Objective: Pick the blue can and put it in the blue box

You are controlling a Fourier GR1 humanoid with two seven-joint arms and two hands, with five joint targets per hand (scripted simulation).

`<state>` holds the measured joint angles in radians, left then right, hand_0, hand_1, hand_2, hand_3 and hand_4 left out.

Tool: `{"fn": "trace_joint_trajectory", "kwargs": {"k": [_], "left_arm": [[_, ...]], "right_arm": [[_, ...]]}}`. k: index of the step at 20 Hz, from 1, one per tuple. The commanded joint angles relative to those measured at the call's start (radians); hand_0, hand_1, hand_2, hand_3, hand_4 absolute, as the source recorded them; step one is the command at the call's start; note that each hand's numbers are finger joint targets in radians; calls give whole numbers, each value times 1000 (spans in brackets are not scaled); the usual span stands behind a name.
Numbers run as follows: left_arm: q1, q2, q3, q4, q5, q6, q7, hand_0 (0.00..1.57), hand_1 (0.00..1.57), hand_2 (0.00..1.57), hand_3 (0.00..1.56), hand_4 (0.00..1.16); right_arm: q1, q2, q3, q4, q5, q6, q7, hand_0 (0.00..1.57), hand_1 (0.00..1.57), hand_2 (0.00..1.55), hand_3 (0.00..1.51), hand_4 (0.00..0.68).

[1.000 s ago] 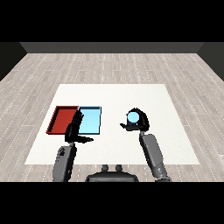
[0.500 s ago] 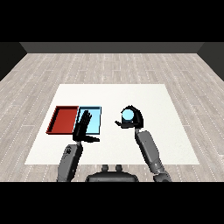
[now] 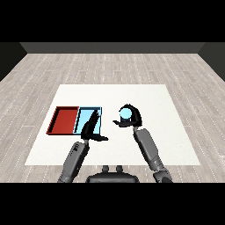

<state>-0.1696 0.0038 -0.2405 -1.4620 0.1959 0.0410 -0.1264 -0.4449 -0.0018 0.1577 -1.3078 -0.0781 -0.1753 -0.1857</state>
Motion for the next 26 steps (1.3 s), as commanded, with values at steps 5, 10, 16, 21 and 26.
{"fn": "trace_joint_trajectory", "kwargs": {"k": [5, 10, 16, 21, 26], "left_arm": [[-152, -4, -139, 210, -1, 171, -79, 0, 0, 0, 0, 0], [-172, -4, -106, 186, 36, 148, -16, 0, 0, 0, 0, 0], [-153, -4, -174, 232, 67, 159, -74, 0, 0, 0, 0, 0], [-146, -4, -203, 262, 65, 179, -122, 0, 0, 0, 0, 0], [-118, -4, -220, 205, 75, 166, -87, 0, 0, 0, 0, 0]], "right_arm": [[-73, 2, 68, 3, 11, -36, 51, 1436, 1436, 1454, 1427, 614], [-119, 2, 86, 63, -37, -41, 9, 1420, 1420, 1458, 1426, 615], [14, 2, 133, -79, 1, -34, 35, 1432, 1432, 1462, 1423, 614], [-82, 2, 199, 60, -43, -114, -55, 1430, 1430, 1459, 1415, 614], [78, 2, 225, -149, 6, -67, 27, 1429, 1429, 1457, 1421, 622]]}}
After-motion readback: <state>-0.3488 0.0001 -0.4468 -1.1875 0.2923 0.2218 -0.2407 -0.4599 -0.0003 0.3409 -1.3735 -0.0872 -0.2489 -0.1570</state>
